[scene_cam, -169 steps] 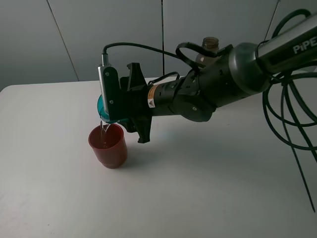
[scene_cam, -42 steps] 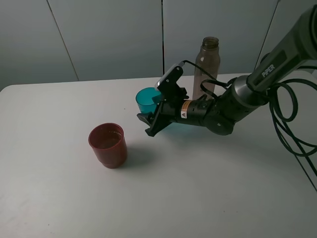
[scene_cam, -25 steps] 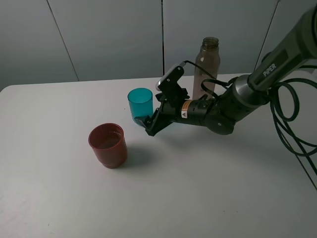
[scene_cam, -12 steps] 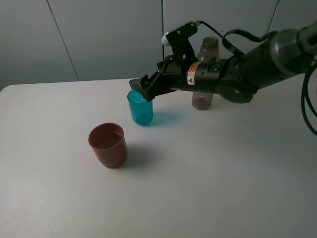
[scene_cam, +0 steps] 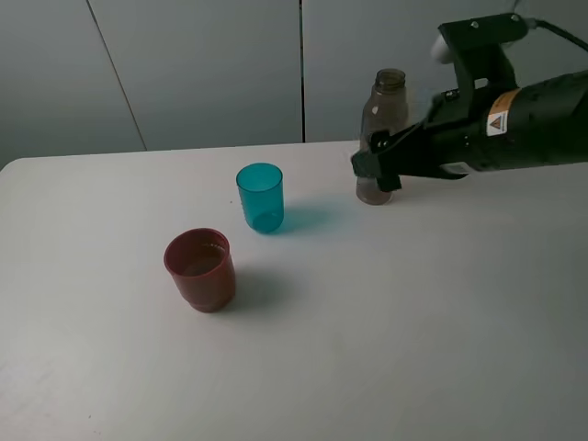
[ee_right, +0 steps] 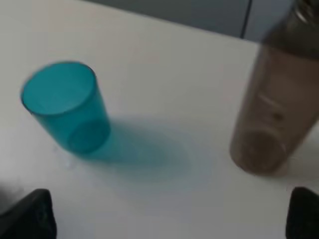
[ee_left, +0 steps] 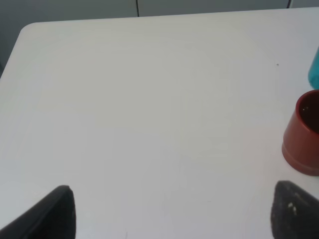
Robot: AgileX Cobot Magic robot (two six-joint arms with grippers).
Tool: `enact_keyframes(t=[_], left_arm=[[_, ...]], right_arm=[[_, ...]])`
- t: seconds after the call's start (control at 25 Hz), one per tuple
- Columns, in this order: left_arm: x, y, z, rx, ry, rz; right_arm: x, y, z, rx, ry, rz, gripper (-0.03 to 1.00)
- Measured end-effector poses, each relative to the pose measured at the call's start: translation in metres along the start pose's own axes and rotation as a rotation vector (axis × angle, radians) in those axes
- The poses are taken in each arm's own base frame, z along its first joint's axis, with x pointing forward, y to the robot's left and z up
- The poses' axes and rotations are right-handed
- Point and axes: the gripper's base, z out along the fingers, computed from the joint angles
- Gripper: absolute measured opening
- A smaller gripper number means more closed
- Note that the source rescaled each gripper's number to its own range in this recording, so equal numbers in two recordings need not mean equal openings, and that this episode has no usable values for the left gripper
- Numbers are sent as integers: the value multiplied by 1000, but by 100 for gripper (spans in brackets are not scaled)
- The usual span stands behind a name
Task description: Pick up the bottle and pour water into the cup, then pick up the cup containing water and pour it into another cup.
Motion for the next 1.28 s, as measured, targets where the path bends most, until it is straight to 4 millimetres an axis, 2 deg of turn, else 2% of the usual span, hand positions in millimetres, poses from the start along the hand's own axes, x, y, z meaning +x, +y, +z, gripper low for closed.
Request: enact_keyframes(t=[0.2, 0.32, 0.44, 0.52, 0.6, 0.68, 0.76, 0.92, 1.04, 1.28], left_arm=[[0, 0, 0, 0, 0, 0], [0, 0, 0, 0, 0, 0], [0, 0, 0, 0, 0, 0], [0, 0, 0, 0, 0, 0], [0, 0, 0, 0, 0, -2], [0, 0, 0, 0, 0, -2], [0, 0, 0, 0, 0, -2], [0, 0, 0, 0, 0, -2], [0, 0, 0, 0, 0, -2], [0, 0, 0, 0, 0, -2]], right_arm=[[10, -23, -82, 60, 100, 131, 99], [23, -33, -139, 130, 51, 177, 100], [46, -27, -197, 169, -68, 135, 99], [67, -20, -226, 165, -134, 90, 99], [92, -10, -250, 132, -196, 53, 99], [112, -3, -265, 110, -252, 17, 99], [125, 0, -273, 106, -276, -1, 99], [130, 1, -273, 106, -248, -9, 99], [132, -4, -264, 136, -230, -15, 99], [140, -9, -233, 139, -187, -6, 99]])
